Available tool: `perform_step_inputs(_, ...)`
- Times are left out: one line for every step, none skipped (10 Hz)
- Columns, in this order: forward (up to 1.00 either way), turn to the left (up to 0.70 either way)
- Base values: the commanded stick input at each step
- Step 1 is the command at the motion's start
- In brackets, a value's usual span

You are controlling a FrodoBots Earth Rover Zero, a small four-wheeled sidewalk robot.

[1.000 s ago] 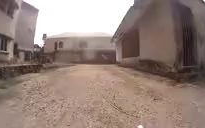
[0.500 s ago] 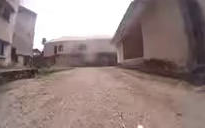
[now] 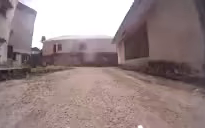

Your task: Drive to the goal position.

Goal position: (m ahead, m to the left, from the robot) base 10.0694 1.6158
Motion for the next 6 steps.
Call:
perform_step_inputs(1.0,0.0)
perform_step_inputs(1.0,0.0)
perform_step_inputs(1.0,0.0)
perform_step_inputs(1.0,0.0)
perform_step_inputs(1.0,0.0)
perform_step_inputs(1.0,0.0)
